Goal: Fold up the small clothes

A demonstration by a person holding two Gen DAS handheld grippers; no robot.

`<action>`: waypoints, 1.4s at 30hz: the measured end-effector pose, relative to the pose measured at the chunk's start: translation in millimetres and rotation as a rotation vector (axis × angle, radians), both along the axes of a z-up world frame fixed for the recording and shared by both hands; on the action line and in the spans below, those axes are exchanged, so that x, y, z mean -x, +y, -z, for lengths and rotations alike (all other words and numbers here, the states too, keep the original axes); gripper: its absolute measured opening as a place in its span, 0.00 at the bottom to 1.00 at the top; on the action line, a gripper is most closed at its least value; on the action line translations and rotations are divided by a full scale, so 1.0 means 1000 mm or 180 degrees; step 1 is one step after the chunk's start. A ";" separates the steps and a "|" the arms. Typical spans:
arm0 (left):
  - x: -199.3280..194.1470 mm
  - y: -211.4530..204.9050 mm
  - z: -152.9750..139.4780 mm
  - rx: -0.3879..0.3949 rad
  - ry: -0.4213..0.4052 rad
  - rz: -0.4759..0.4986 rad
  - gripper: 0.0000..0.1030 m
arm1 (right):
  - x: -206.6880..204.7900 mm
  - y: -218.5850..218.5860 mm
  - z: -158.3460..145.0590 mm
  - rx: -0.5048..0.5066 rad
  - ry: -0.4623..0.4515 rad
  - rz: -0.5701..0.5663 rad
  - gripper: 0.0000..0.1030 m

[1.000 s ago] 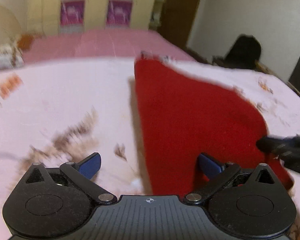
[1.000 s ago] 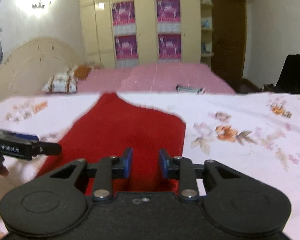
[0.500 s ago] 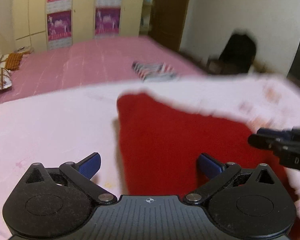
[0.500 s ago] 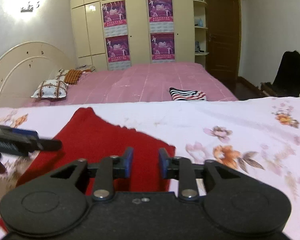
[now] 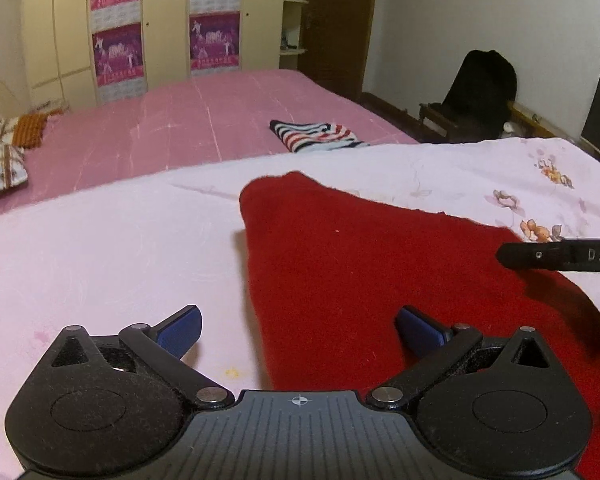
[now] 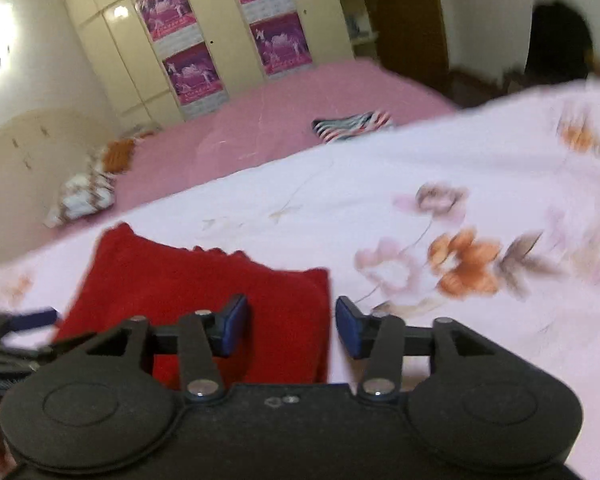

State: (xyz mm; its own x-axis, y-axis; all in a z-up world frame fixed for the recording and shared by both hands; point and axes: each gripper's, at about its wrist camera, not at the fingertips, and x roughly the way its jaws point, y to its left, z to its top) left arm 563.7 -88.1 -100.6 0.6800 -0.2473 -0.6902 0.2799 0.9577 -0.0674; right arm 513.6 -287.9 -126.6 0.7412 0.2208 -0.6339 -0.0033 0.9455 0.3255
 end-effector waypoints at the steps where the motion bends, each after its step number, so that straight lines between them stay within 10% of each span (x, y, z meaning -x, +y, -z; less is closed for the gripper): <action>1: -0.001 0.001 0.001 0.0028 0.0008 -0.0015 1.00 | 0.003 0.006 -0.003 0.0159 -0.0114 -0.0063 0.15; 6: -0.005 -0.001 0.009 0.0127 0.0043 -0.0107 1.00 | 0.001 0.042 0.002 0.1176 -0.0456 -0.0342 0.12; 11: -0.005 -0.004 0.004 0.0084 0.0113 -0.0126 1.00 | -0.005 0.032 0.014 0.1116 -0.0266 -0.0206 0.20; 14: 0.011 0.008 -0.012 0.0103 -0.0026 -0.0093 1.00 | 0.005 0.012 -0.009 0.0706 -0.0321 -0.0007 0.48; 24: 0.039 0.038 -0.007 0.0522 0.0433 0.0146 1.00 | 0.064 -0.041 0.004 -0.0950 0.0220 -0.0155 0.58; 35: 0.026 0.049 0.027 0.1610 0.1102 0.0330 0.99 | 0.068 -0.062 0.031 -0.1674 0.0531 -0.0146 0.71; 42: 0.013 0.028 0.028 0.1426 0.1026 0.0486 0.96 | 0.045 -0.048 0.041 -0.1750 0.0553 -0.0600 0.72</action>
State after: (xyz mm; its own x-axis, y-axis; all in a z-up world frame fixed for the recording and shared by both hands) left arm 550.7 -59.8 -128.2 0.3862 -0.6424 -0.6620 0.3108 0.7663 -0.5623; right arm 468.2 -336.0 -167.5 0.5532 0.6677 -0.4981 -0.0574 0.6270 0.7769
